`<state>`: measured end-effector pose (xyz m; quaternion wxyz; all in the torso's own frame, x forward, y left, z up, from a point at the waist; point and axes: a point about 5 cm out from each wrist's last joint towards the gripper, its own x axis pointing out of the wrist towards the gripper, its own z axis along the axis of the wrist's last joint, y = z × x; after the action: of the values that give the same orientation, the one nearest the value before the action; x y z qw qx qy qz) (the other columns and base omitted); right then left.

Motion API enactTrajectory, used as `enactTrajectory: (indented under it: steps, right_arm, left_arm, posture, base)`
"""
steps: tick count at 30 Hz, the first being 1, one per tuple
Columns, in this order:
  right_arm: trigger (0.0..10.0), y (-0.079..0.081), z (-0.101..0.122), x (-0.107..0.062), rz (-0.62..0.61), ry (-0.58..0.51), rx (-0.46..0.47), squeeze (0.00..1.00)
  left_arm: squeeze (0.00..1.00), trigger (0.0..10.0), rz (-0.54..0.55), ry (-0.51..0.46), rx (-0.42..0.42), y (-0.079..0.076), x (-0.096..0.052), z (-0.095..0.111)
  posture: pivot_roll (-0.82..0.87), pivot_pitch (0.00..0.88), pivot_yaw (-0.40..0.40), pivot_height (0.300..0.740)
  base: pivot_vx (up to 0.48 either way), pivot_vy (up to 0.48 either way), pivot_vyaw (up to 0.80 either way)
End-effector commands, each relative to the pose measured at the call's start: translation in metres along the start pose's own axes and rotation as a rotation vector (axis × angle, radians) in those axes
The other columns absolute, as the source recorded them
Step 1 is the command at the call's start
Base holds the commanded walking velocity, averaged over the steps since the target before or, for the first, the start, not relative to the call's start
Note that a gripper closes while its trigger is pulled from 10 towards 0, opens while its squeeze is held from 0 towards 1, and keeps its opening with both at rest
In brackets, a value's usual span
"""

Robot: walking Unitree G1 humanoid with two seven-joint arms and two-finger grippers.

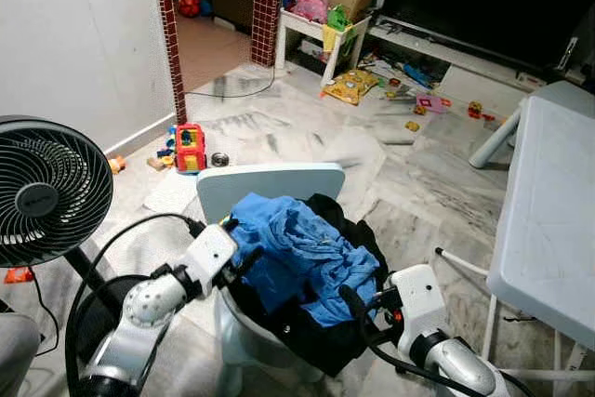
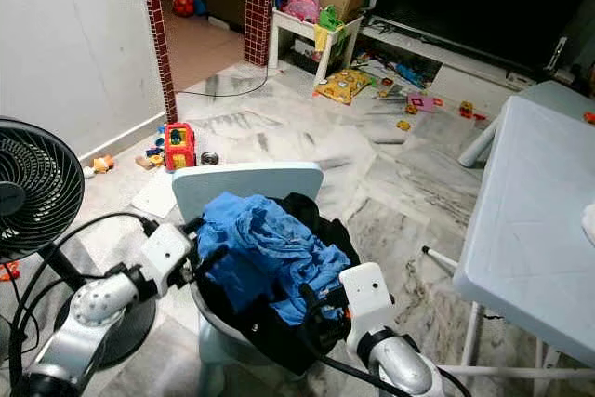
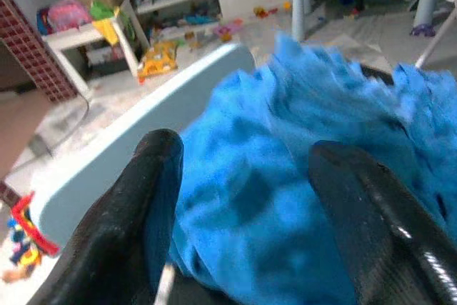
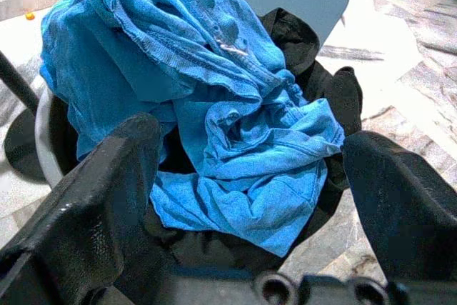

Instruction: Hang hanger

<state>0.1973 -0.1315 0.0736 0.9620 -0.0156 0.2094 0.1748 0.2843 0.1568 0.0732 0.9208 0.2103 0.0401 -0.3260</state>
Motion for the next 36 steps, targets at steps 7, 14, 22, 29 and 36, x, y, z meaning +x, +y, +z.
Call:
enactTrajectory:
  steps: [7, 14, 22, 29, 36]
  right_arm:
    - [10.0, -0.003, 0.002, 0.0, -0.016, -0.007, -0.015, 0.0]
    - [10.0, -0.004, 0.002, -0.001, -0.027, -0.007, -0.015, 0.0]
    - [10.0, -0.004, 0.002, 0.0, -0.025, -0.01, -0.02, 0.0]
    - [10.0, -0.004, 0.003, 0.001, -0.028, -0.013, -0.023, 0.0]
    - [10.0, -0.003, 0.002, 0.001, -0.031, -0.013, -0.016, 0.0]
  left_arm:
    - [1.0, 10.0, -0.083, -0.022, 0.001, 0.003, 0.03, 0.015]
    - [1.0, 10.0, -0.107, 0.035, -0.148, -0.003, 0.04, 0.009]
    - [0.9, 10.0, -0.156, 0.082, -0.205, -0.008, 0.043, 0.003]
    - [0.0, 10.0, -0.192, 0.075, -0.187, -0.009, 0.04, 0.007]
    - [0.0, 10.0, -0.218, 0.095, -0.131, -0.013, 0.031, 0.003]
  posture:
    - [0.07, 0.0, -0.135, 0.74]
    - [0.06, 0.0, -0.123, 0.74]
    - [0.07, 0.0, -0.126, 0.74]
    - [0.07, 0.0, -0.122, 0.74]
    - [0.08, 0.0, -0.119, 0.74]
  base:
    - [0.0, 0.0, 0.0]
    - [0.0, 0.0, 0.0]
    - [0.0, 0.0, 0.0]
    - [0.0, 0.0, 0.0]
    - [0.0, 0.0, 0.0]
